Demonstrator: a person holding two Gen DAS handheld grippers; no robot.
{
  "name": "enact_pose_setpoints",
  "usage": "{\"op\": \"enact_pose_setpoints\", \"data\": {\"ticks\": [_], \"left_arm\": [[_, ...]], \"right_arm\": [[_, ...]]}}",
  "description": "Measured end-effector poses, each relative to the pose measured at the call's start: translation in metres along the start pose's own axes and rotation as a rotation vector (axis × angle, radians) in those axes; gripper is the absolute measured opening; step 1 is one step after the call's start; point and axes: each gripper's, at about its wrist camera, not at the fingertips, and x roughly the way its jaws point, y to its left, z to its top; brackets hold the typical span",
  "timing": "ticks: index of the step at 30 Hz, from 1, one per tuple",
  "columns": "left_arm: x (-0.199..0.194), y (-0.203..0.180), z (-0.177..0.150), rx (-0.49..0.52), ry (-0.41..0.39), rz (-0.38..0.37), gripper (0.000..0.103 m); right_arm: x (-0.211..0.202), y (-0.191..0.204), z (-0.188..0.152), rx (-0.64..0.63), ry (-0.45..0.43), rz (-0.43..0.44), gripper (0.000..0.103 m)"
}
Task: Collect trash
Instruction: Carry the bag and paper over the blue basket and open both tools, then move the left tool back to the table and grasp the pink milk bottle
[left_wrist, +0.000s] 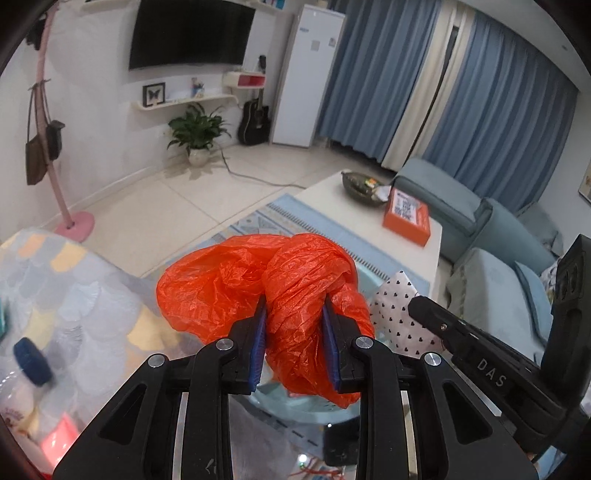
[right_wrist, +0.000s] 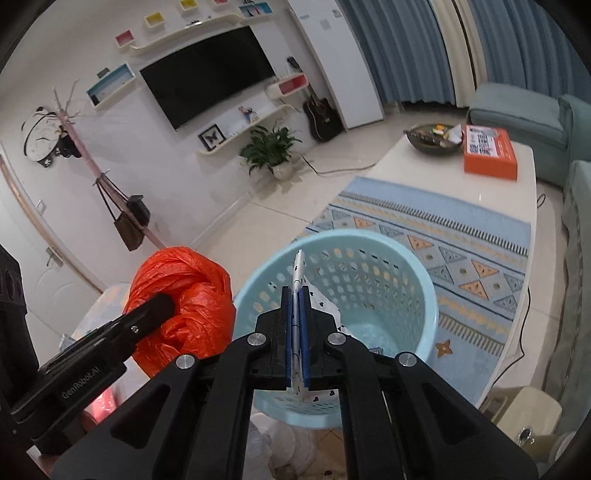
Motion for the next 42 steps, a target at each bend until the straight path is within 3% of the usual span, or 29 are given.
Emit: {"op": "enact_pose_setpoints", "data": {"ticks": [3, 5, 8, 14, 15, 18, 27, 35, 42], "left_arm": [[0.009, -0.002, 0.005, 0.004, 0.007, 0.019, 0.030], [0.007, -0.004, 0.007, 0.006, 0.001, 0.024, 0.047], [-0.001, -0.008, 0.006, 0.022, -0.028, 0.035, 0.062], [-0.021, -0.008, 0.006, 0.027, -0.059, 0.038, 0.073], [-0.027, -0.006, 0.005, 0.024, -0.067, 0.039, 0.074], [-0.040, -0.002, 0.002, 0.009, -0.086, 0.050, 0.077], [-0.099, 0.019, -0.006, -0.065, -0.171, 0.054, 0.077], [-0.175, 0.047, -0.027, -0.106, -0.283, 0.116, 0.077], [-0.236, 0.100, -0.057, -0.189, -0.341, 0.207, 0.077]], "right_arm": [[0.011, -0.004, -0.001, 0.015, 0.025, -0.010, 0.003], [0.015, -0.006, -0.002, 0.026, 0.038, -0.007, 0.003], [0.019, -0.009, -0.003, 0.033, 0.058, -0.014, 0.004], [0.010, -0.007, -0.006, 0.023, 0.060, 0.001, 0.012], [0.007, -0.006, -0.007, 0.021, 0.056, 0.001, 0.020], [-0.006, -0.003, -0.009, 0.017, 0.020, -0.011, 0.057], [-0.051, 0.038, -0.015, -0.078, -0.040, 0.046, 0.061], [-0.091, 0.096, -0.030, -0.189, -0.094, 0.127, 0.069], [-0.105, 0.152, -0.050, -0.300, -0.097, 0.194, 0.073]]}}
